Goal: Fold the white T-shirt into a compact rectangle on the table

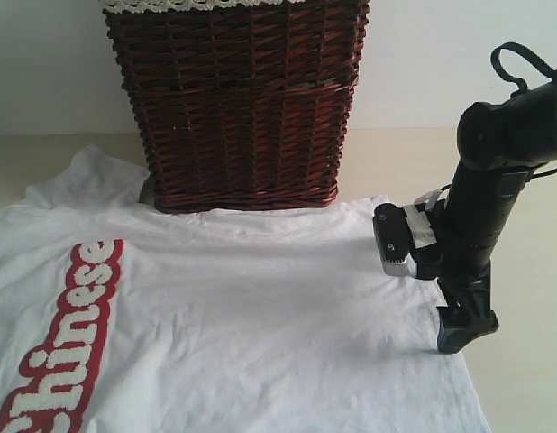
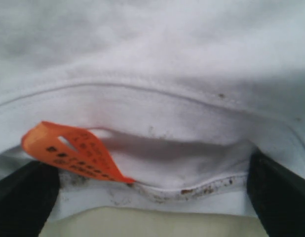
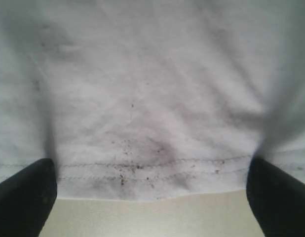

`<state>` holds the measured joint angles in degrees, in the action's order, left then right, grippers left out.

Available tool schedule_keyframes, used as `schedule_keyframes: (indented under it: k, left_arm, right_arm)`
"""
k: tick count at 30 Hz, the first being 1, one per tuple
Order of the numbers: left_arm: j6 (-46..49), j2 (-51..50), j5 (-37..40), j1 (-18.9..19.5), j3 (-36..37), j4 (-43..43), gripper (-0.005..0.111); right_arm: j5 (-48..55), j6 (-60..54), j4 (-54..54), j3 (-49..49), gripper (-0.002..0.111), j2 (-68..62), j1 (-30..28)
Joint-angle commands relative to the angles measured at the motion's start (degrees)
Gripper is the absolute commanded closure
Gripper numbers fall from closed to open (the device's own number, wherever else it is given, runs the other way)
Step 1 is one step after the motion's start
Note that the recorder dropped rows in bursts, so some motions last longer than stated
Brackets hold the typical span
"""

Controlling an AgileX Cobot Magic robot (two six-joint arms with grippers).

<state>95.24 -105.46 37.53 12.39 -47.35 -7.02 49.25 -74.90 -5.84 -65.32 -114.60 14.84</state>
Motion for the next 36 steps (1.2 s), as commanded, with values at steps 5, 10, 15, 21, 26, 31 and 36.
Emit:
schedule_keyframes:
  k: [5,10,15,21,26,31,36]
  left_arm:
    - [0.37,-2.91,-3.60,0.33,0.71,0.21,0.003]
    - [0.37,-2.91,-3.60,0.33,0.71,0.21,0.003]
    - [0.37,-2.91,-3.60,0.33,0.71,0.21,0.003]
    - [0.37,-2.91,-3.60,0.33,0.71,0.21,0.003]
    - [0.37,-2.91,-3.60,0.33,0.71,0.21,0.003]
    - [0.37,-2.91,-3.60,0.33,0.71,0.21,0.003]
    - [0.37,-2.91,-3.60,0.33,0.71,0.21,0.003]
  right_arm:
    - [-0.02,0.23,-0.28,0.36,0.003,-1.28,-0.20]
    - [-0.02,0.23,-0.28,0.36,0.003,-1.28,-0.20]
    - [-0.15,0.21,-0.28,0.36,0.003,-1.28,-0.20]
    - [-0.15,0.21,-0.28,0.36,0.003,-1.28,-0.20]
    - [-0.79,0.10,-0.28,0.36,0.003,-1.28,-0.20]
    - [-2.58,0.10,-0.18,0.36,0.003,-1.28,-0.20]
    - [-2.74,0.10,0.33,0.36,0.008,-1.28,-0.20]
